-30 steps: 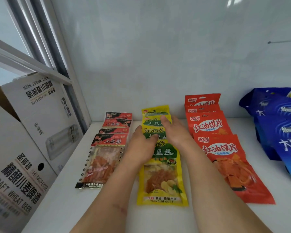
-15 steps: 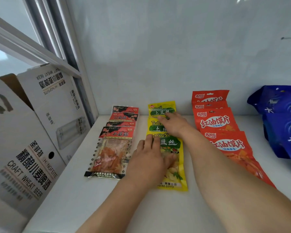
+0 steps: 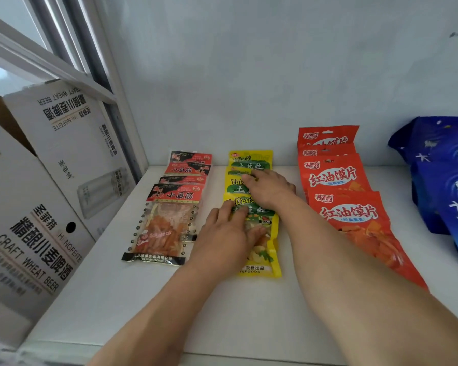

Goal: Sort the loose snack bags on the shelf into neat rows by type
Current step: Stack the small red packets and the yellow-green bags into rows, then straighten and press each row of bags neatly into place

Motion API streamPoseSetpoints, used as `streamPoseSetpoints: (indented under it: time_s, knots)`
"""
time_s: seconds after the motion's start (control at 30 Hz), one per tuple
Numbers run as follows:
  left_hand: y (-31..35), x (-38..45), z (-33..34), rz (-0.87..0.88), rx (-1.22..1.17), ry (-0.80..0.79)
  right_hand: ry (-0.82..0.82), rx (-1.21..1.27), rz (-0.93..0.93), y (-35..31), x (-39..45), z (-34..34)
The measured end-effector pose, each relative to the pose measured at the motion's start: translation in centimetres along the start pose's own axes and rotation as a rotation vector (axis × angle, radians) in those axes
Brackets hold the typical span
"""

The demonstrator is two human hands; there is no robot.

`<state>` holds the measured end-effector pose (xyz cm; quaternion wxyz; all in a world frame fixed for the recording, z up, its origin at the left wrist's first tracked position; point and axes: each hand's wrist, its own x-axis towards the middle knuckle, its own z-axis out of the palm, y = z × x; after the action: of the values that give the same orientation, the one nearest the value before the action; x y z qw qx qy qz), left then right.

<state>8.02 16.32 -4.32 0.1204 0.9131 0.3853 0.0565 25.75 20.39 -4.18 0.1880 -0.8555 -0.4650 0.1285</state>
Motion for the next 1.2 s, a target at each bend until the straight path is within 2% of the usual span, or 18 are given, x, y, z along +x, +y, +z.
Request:
streamPoseSetpoints:
  time_s: [0.13, 0.3, 0.5, 0.67, 0.7, 0.77, 0.83, 0.87, 0.93, 1.0, 1.07, 1.2]
  knots:
    - [0.4, -0.5, -0.5, 0.022, -0.020, -0.021, 0.012, 0.054, 0.013, -0.2, -0.5, -0.5]
    - [-0.2, -0.6, 0.1, -0.023, -0.118, 0.017, 0.064, 0.281, 0.036, -1.2, -2.7, -1.8]
    - [-0.5, -0.3, 0.0, -0.019, -0.193, 0.072, 0.126, 0.392, -0.050, -0.6, -8.5, -5.9]
    - [0.1, -0.6, -1.1, -0.036, -0.099, 0.051, 0.320, 0.470, -0.069, 3.8, -13.3, -8.3]
    - [0.5, -0.8, -1.3, -0.061, -0.083, 0.076, 0.370, 0.495, -0.037, 5.2, -14.0, -8.6]
    - [2.3, -1.5, -1.7, -0.069, -0.079, 0.242, 0.461, 0.493, 0.035, 7.8, -15.5, -9.1]
    - [5.5, -1.9, -1.7, 0.031, -0.204, 0.415, 0.547, 0.499, 0.092, 10.2, -15.9, -9.1]
    - [7.5, -1.9, -1.5, 0.082, -0.325, 0.422, 0.552, 0.517, 0.121, 11.2, -16.0, -8.9]
    - [11.1, -1.2, -0.7, 0.062, -0.584, 0.299, 0.469, 0.523, 0.176, 12.6, -16.0, -8.6]
    - [13.4, 0.3, 0.5, -0.050, -0.729, 0.220, 0.359, 0.516, 0.208, 13.6, -15.6, -8.3]
    - [14.5, 1.5, 1.6, -0.148, -0.754, 0.177, 0.268, 0.524, 0.188, 14.1, -15.4, -8.2]
    - [15.5, 2.6, 2.2, -0.164, -0.773, 0.154, 0.178, 0.496, 0.127, 14.3, -14.5, -7.9]
